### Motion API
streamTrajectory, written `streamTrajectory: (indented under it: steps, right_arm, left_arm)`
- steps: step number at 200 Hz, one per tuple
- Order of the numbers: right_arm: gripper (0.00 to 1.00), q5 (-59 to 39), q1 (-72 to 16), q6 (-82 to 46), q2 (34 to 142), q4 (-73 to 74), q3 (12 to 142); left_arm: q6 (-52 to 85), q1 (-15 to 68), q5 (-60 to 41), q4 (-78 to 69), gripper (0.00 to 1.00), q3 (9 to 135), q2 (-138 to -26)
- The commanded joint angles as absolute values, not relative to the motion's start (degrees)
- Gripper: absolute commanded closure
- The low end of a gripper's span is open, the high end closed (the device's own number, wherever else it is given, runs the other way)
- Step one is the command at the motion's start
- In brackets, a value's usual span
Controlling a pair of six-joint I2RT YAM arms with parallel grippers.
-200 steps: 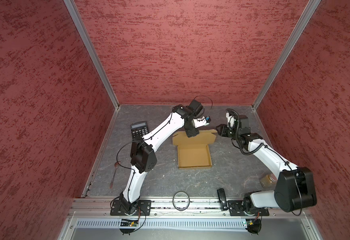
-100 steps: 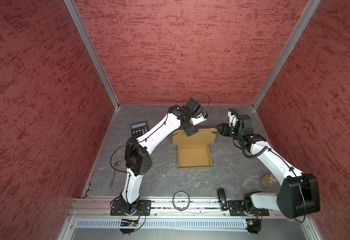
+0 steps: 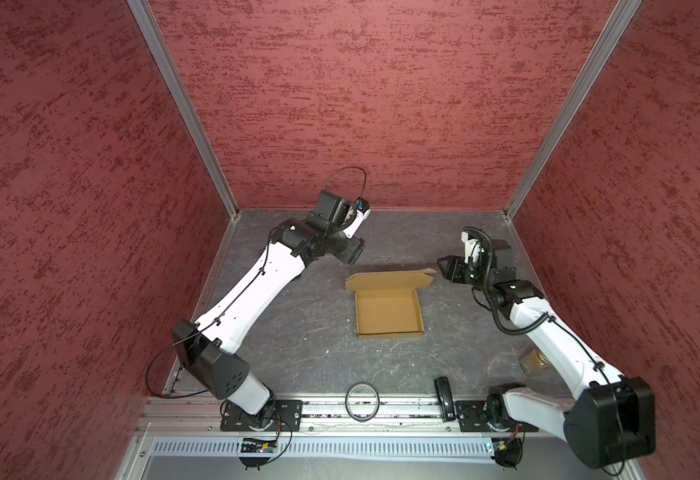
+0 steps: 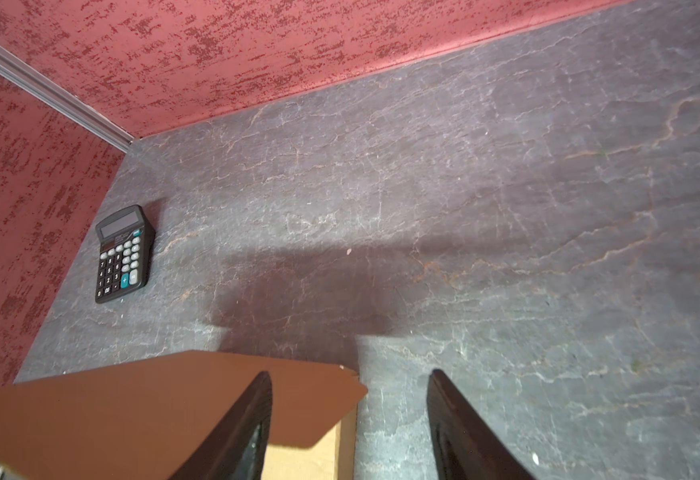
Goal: Fold the paper box
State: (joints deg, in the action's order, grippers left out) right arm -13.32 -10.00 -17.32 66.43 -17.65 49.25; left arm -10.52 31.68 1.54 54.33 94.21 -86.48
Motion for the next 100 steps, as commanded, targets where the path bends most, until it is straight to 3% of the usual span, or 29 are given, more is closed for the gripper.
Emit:
streamTrajectory:
  steps: [1,50,100]
  right_arm:
    - [0.39,-13.44,-10.04,-17.37,63.67,-20.32,48.22]
    - [0.39,-9.87,-11.37,-17.58,58.02,-29.22,47.9]
    - [0.38,-9.93,-15.12,-15.42,56.41,-32.56,47.29]
  left_arm:
    - [-2.12,29.69,-0.31,53.04,0.29,87.75,-80.08]
    - [3.2,30.97,-2.64,52.04,0.27,72.01,-67.88]
    - [1.17,33.31,-5.7,47.38,0.24,66.27,-70.07]
